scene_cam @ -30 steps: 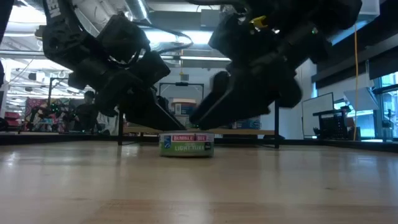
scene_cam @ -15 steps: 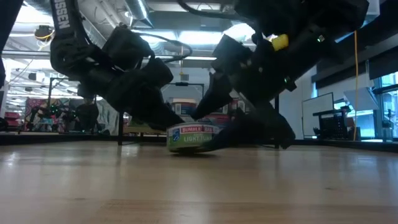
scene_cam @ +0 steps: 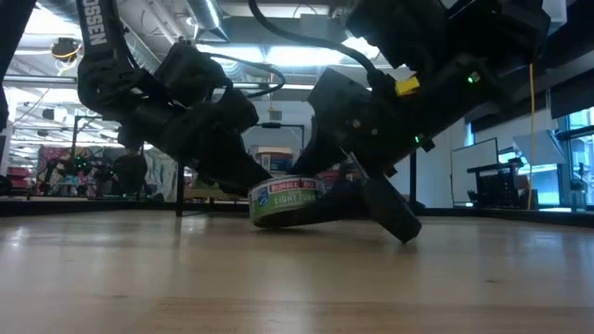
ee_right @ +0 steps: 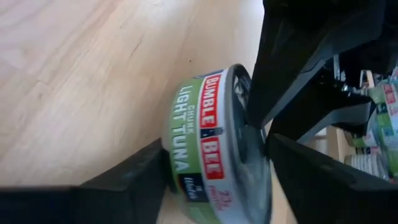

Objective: Stack canned seafood by type on shelf
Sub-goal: Stack the green and white tuna can on top of the green and white tuna can on the shelf, then return to Home Position

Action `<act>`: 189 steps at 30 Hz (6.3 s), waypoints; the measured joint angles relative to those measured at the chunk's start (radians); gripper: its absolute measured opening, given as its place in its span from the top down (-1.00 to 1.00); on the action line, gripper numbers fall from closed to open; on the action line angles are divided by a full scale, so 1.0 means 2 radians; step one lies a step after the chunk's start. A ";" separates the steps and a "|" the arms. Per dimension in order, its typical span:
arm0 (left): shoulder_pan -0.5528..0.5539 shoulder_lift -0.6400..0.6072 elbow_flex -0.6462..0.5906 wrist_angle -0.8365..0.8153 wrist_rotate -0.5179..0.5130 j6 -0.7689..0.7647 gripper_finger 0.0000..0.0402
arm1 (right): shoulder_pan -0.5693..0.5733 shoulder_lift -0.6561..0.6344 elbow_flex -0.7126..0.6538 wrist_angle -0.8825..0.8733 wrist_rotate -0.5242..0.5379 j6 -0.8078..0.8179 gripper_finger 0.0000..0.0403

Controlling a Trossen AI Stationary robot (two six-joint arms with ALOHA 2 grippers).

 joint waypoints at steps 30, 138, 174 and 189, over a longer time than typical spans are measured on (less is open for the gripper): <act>-0.102 -0.268 -0.053 -0.248 -0.118 -0.033 0.05 | 0.012 -0.064 -0.001 -0.034 0.044 0.045 0.28; -0.156 -0.365 -0.203 -0.099 -0.217 -0.054 0.21 | -0.121 -0.071 0.270 -0.471 -0.115 0.194 0.24; -0.089 -0.683 -0.253 -0.217 -0.172 0.031 0.90 | -0.113 -0.805 -0.413 -0.134 -0.179 0.383 0.92; -0.094 -0.708 -0.253 -0.224 -0.172 0.026 0.92 | -0.113 -0.977 -0.476 -0.145 -0.171 0.358 0.92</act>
